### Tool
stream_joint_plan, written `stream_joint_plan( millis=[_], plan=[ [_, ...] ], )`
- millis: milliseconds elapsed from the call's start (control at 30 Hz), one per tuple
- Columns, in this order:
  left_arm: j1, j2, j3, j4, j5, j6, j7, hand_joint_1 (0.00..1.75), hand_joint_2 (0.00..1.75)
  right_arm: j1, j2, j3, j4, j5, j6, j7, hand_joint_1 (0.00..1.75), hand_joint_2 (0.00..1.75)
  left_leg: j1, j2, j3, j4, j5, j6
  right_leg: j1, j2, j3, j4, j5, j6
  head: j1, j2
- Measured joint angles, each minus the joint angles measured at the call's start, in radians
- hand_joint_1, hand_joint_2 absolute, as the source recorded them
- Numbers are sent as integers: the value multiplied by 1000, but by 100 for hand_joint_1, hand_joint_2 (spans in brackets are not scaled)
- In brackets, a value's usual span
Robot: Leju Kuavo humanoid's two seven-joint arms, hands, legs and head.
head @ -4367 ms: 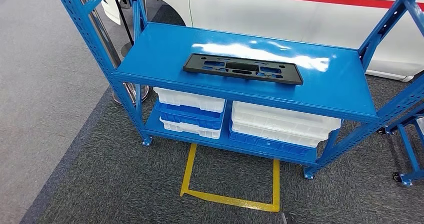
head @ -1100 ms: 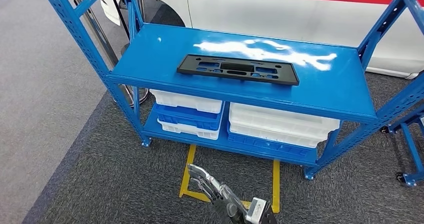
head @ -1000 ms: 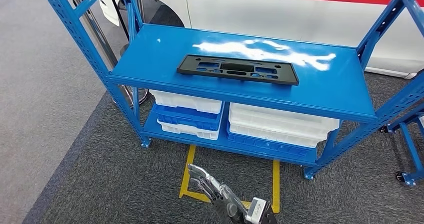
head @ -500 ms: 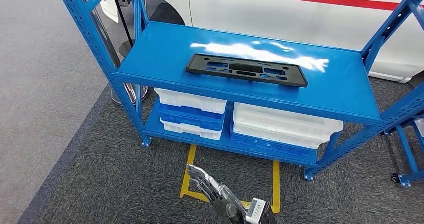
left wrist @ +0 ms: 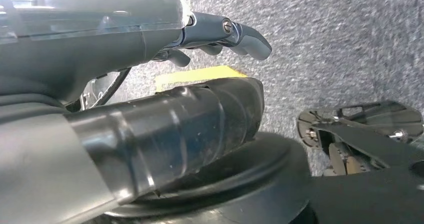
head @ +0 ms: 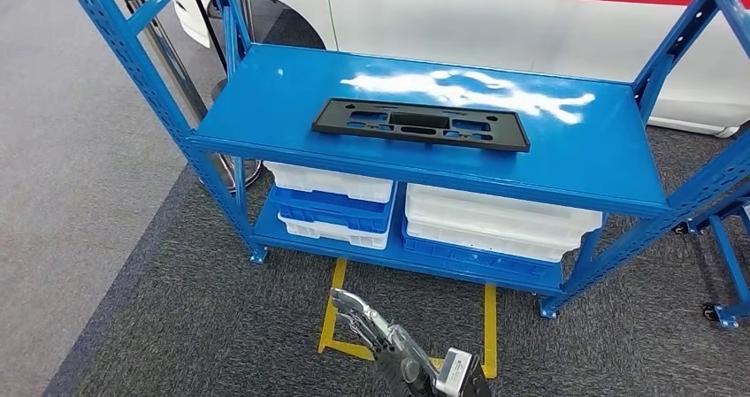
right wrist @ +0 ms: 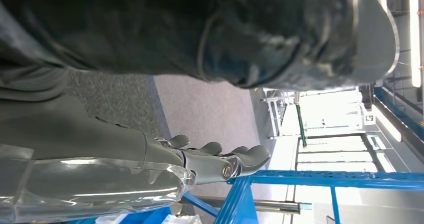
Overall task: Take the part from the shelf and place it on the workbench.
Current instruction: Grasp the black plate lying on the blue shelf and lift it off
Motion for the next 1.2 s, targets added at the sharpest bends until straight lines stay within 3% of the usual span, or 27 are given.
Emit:
stream_joint_plan(
  millis=[67,100,200,267,300,367,400,433,467,533,600,667,733,800,900,933,967,1000,1067,1100,1200],
  plan=[
    [-1,0,0,0,-1,0,-6,0,0,1,0,0,0,2,0,-2,0,0,-2,-1,60,-130,56,7,2,2,5,6,-9,8,0,0],
    [-2,0,0,0,-1,0,-8,0,0,1,0,0,0,2,0,-3,0,0,-4,-1,79,-171,66,12,4,3,5,8,-11,12,0,0],
    [-4,-2,0,0,-1,0,-9,0,0,3,0,0,0,2,0,-5,0,0,-5,-3,88,-194,64,24,6,3,5,7,-14,26,1,0],
    [-3,-3,1,0,-2,0,-9,0,0,3,0,0,0,3,0,-7,0,0,-2,-2,94,-203,67,37,5,3,-2,30,-32,35,1,0],
    [-3,-4,1,0,-2,0,-9,0,0,3,0,0,0,3,0,-7,0,0,0,-1,98,-208,67,43,4,3,-20,69,-54,39,1,0],
    [-5,-6,1,0,-3,0,-10,0,0,5,0,0,0,3,0,-8,0,0,0,0,101,-209,65,51,2,2,-86,194,-110,45,2,0],
    [-5,-6,1,0,-3,0,-10,0,0,6,0,0,0,3,0,-8,0,0,-1,1,102,-209,63,53,1,2,-120,253,-126,47,2,0],
    [-4,-6,1,0,-3,0,-10,0,0,8,-1,0,0,3,0,-8,0,0,-1,0,105,-209,61,53,-1,2,-142,284,-125,48,2,0],
    [-3,-6,1,0,-3,0,-10,0,0,9,-1,0,0,3,0,-8,0,0,-1,-1,109,-209,57,52,-2,1,-145,277,-103,48,2,0],
    [-2,-7,1,0,-3,0,-10,0,0,9,-1,0,0,3,0,-8,0,0,-1,-3,122,-209,48,47,-2,0,-99,159,-22,42,2,0],
    [-3,-8,1,1,-3,0,-10,0,0,9,-1,0,0,3,0,-8,0,0,-5,-4,130,-207,39,37,3,-2,-49,46,24,34,2,0],
    [-5,-9,1,1,-3,0,-10,0,0,9,-1,0,0,3,0,-8,0,0,-7,-4,131,-208,34,27,8,0,-38,19,20,29,2,0],
    [-7,-9,1,1,-3,0,-11,0,0,10,0,0,0,3,0,-9,0,0,-7,-2,137,-209,27,18,4,3,-33,11,18,21,2,0],
    [-7,-9,1,1,-5,0,-14,0,0,9,0,1,-1,3,0,-10,0,0,-6,-2,122,-164,-2,9,-2,1,-19,-1,16,9,0,0],
    [-5,-10,1,1,-6,1,-16,0,0,10,1,1,0,3,0,-10,0,0,-2,-2,18,28,-81,-2,-2,-3,-6,-5,7,-2,-2,0],
    [-3,-10,1,1,-6,2,-16,0,0,11,1,1,0,3,0,-10,0,0,-2,-2,-11,72,-86,-4,-1,-2,-2,-4,3,-4,-2,0],
    [-1,-9,1,1,-6,2,-16,0,0,12,1,1,0,3,0,-10,0,0,-1,-2,-23,79,-69,-4,-1,-1,3,-4,-1,-3,-2,0],
    [0,-9,1,1,-6,3,-16,0,0,12,1,1,0,3,0,-10,0,0,-1,-2,-15,44,-33,-3,-1,1,9,-3,-6,-2,-2,0],
    [2,-9,1,1,-7,3,-16,0,0,12,1,1,0,4,0,-10,0,0,-2,-2,36,-86,49,2,0,4,24,-1,-19,5,-2,0],
    [1,-9,1,1,-7,3,-16,0,0,12,1,1,0,4,0,-10,0,0,-4,-2,59,-142,70,7,2,5,27,1,-26,10,-2,0],
    [-1,-10,1,2,-7,3,-15,0,0,11,1,1,0,4,1,-10,0,0,-8,-4,82,-196,66,25,7,4,31,5,-30,27,-1,0]
  ],
)
